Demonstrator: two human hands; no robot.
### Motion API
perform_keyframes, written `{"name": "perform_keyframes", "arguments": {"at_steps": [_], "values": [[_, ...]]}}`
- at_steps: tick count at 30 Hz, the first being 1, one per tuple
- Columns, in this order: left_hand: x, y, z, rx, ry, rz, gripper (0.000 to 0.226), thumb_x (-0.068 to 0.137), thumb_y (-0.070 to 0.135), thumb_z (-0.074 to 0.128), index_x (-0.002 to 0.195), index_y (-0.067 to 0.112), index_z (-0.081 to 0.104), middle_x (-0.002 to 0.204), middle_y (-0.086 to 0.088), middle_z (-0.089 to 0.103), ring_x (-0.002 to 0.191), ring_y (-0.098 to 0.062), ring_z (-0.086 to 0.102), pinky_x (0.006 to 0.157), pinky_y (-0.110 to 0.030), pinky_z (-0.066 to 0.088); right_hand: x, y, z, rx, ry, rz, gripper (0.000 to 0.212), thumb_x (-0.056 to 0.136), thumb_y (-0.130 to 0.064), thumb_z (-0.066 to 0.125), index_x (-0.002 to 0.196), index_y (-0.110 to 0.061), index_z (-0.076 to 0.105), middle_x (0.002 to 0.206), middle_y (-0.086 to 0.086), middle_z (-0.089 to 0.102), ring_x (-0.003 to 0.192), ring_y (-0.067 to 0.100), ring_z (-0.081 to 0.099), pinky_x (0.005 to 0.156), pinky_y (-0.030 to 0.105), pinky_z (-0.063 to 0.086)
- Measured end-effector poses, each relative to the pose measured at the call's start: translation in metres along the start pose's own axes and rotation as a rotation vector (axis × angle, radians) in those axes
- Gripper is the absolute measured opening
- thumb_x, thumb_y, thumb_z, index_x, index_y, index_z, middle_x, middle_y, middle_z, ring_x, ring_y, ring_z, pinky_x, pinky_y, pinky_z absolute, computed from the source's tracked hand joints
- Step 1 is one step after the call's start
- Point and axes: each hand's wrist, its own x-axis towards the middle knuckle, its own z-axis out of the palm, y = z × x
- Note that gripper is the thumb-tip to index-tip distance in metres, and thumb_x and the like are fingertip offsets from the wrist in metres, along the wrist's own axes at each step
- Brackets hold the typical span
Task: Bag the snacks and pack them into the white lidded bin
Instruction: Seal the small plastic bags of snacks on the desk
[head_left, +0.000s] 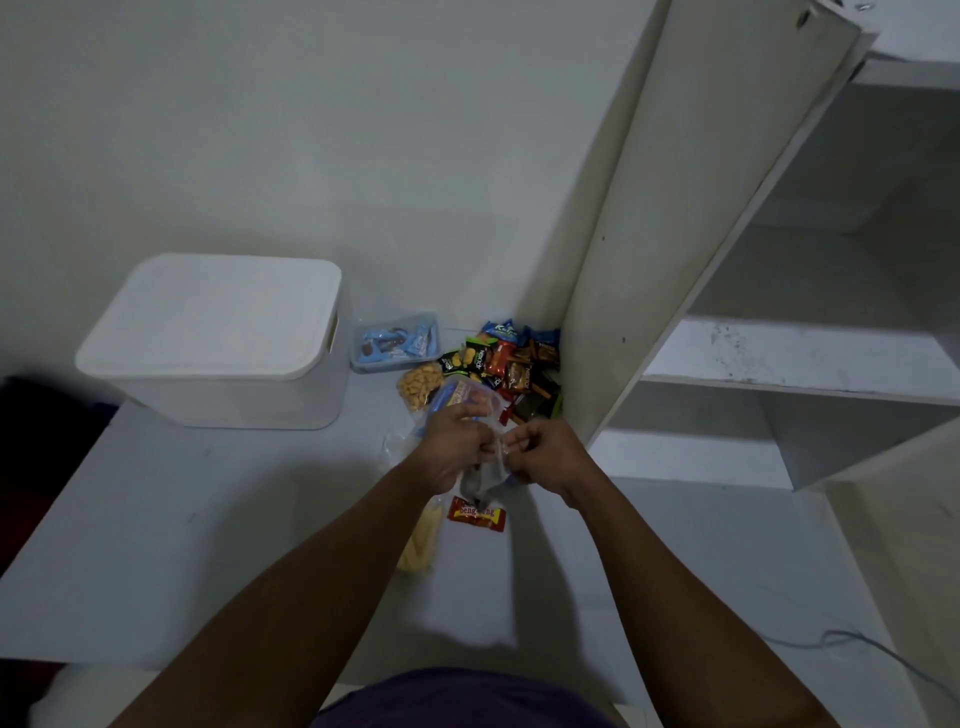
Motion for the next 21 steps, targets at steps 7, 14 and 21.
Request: {"name": "perform_keyframes", "arguments": {"at_steps": [7, 14, 21], "values": [[0.003, -0.002, 0.003, -0.084, -0.068, -0.022, 0.059, 0.079, -0.024, 0.056, 0.126, 0.011, 0.051, 0.079, -0.011, 0.059, 0.082, -0.024, 0.062, 0.072, -0.036, 0.059, -0.002, -0.002, 0.004, 0.072, 0.111, -0.005, 0.015, 0.087, 0.013, 0.057, 0.094, 0.005, 0.068, 0.077, 0.01, 0.059, 0.073, 0.022, 0.056, 0.065, 0.036, 0.053], [-0.003, -0.004, 0.006, -0.134, -0.118, -0.05, 0.053, 0.082, -0.021, 0.057, 0.124, 0.011, 0.048, 0.097, -0.016, 0.062, 0.097, -0.029, 0.062, 0.063, -0.03, 0.06, -0.006, 0.001, 0.0, -0.014, 0.087, -0.051, 0.016, 0.087, 0.006, 0.058, 0.087, -0.004, 0.069, 0.075, 0.01, 0.062, 0.069, 0.023, 0.059, 0.067, 0.037, 0.053], [0.011, 0.002, -0.01, 0.133, -0.002, 0.158, 0.055, 0.08, -0.007, 0.065, 0.126, 0.022, 0.053, 0.13, -0.006, 0.055, 0.115, -0.026, 0.058, 0.07, -0.027, 0.058, -0.008, -0.013, -0.013, 0.095, 0.084, -0.081, 0.023, 0.096, -0.006, 0.049, 0.092, -0.007, 0.073, 0.086, 0.007, 0.066, 0.075, 0.018, 0.059, 0.069, 0.033, 0.049]]}}
